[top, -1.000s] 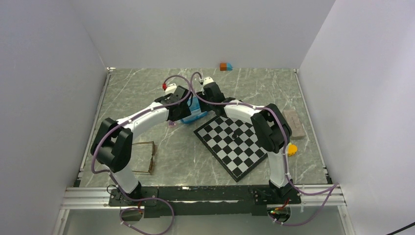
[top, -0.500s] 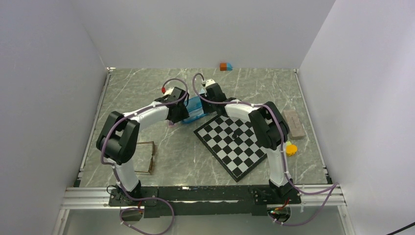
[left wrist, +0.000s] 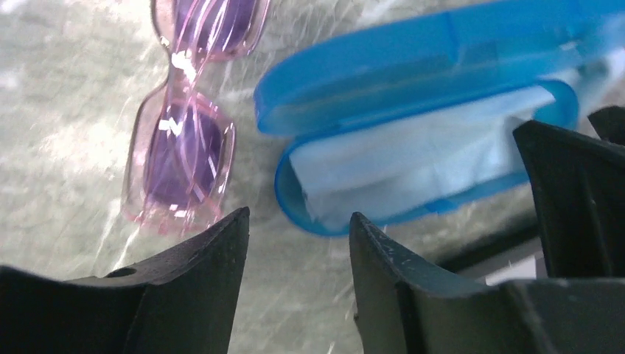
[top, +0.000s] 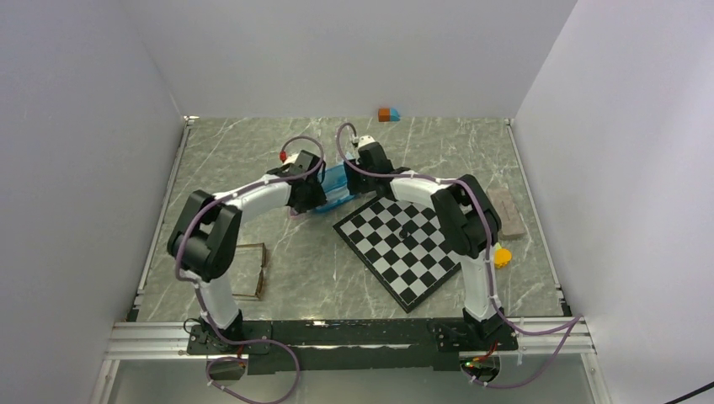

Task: Organize the sunglasses
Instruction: Smooth out the folded cleaning cloth near the sunglasses case, then pick up the sunglasses from the center of the board.

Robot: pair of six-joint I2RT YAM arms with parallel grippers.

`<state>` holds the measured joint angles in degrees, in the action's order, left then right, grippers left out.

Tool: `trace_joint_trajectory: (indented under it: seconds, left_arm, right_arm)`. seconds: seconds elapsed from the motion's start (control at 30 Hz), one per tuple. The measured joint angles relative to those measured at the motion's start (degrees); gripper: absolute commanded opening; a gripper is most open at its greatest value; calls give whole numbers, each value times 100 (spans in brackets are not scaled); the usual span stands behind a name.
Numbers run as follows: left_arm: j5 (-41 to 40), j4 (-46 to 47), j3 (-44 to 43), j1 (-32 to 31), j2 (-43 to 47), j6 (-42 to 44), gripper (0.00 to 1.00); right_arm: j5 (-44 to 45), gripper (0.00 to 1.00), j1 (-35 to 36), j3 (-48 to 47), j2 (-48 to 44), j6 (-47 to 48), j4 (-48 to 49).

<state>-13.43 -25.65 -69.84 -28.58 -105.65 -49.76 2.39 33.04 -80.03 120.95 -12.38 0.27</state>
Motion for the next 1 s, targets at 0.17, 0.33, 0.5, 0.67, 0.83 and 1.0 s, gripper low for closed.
trace_joint_trajectory:
  seconds: [0.17, 0.33, 0.5, 0.67, 0.83, 1.0]
  left_arm:
    - [127, 260, 758, 2, 1211, 236, 80]
    - [205, 568, 1368, 321, 2461, 575, 80]
    - [695, 863, 1318, 1082, 2013, 1134, 65]
    - [1145, 866, 986, 1362, 887, 1416, 55]
    - [1268, 846, 765, 1388, 446, 1467, 47]
    - [1252, 857, 461, 1388, 214, 1482, 40]
  right_arm:
    - [-50, 97, 0, 566, -782, -85, 79]
    - [199, 100, -9, 1388, -2249, -282, 487]
    - [452, 100, -66, 2361, -3519, -570, 1045]
    - [560, 100, -92, 3091, -4057, -675, 1082]
    - [614, 100, -96, 3449, -4284, -728, 1049]
    - [656, 100, -98, 3471, -4308, -737, 1029]
